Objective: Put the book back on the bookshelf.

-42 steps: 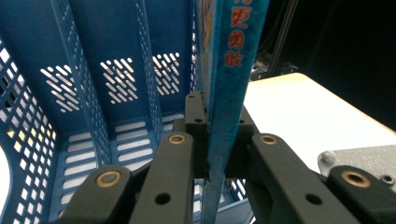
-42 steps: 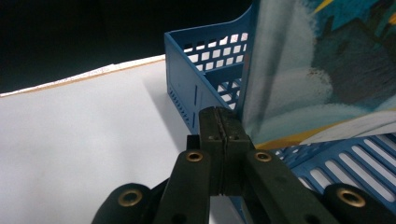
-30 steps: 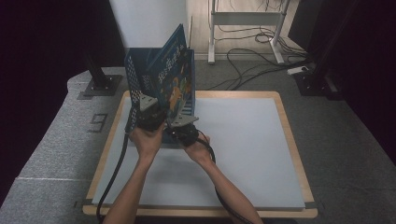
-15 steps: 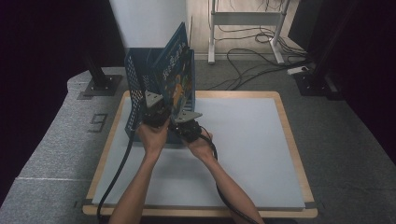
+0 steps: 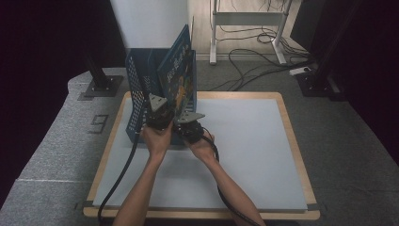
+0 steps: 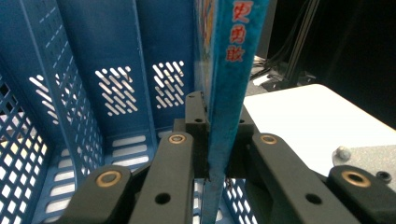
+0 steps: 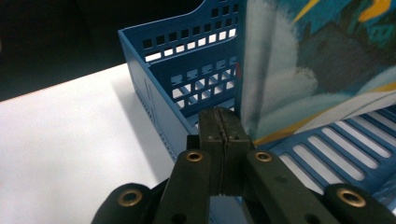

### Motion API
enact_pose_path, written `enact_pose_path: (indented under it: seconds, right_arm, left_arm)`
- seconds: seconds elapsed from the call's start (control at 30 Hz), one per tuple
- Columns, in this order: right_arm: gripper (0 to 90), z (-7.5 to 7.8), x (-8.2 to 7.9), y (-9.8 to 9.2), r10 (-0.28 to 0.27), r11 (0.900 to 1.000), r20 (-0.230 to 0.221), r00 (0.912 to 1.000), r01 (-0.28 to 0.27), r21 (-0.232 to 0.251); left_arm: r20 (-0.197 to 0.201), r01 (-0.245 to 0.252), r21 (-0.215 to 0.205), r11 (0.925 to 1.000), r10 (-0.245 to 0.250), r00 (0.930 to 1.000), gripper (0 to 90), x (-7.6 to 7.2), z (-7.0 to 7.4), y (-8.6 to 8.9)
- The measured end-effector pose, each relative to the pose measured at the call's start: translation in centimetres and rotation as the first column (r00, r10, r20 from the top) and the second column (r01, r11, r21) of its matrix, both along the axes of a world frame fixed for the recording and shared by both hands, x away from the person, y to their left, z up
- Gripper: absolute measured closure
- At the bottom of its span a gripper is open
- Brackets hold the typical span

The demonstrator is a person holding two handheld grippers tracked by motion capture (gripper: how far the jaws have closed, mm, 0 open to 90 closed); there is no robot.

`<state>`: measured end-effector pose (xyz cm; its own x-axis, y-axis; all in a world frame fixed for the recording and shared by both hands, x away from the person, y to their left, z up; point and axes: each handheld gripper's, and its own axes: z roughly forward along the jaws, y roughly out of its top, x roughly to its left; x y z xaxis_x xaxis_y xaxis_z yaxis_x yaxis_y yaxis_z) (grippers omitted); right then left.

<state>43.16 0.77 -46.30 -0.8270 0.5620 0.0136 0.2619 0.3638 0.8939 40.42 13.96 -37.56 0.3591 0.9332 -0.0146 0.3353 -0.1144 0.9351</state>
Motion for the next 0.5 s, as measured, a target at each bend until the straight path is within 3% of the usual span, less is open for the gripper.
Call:
enact_pose_path:
  seconds: [0.27,0.5]
  right_arm:
    - [88.5,0.0,0.0,0.5,0.017,1.0,0.002,0.9999,-0.017,-0.016]
    - [88.5,-0.1,0.0,0.4,0.022,1.0,-0.003,0.9997,-0.022,-0.003]
  left_arm:
    - [-0.03,-0.003,-0.012,0.9999,0.003,0.9995,83.4,0.7,-1.3,0.0]
    - [-0.055,0.004,-0.004,1.0,-0.005,0.9985,83.4,1.1,-2.3,0.0]
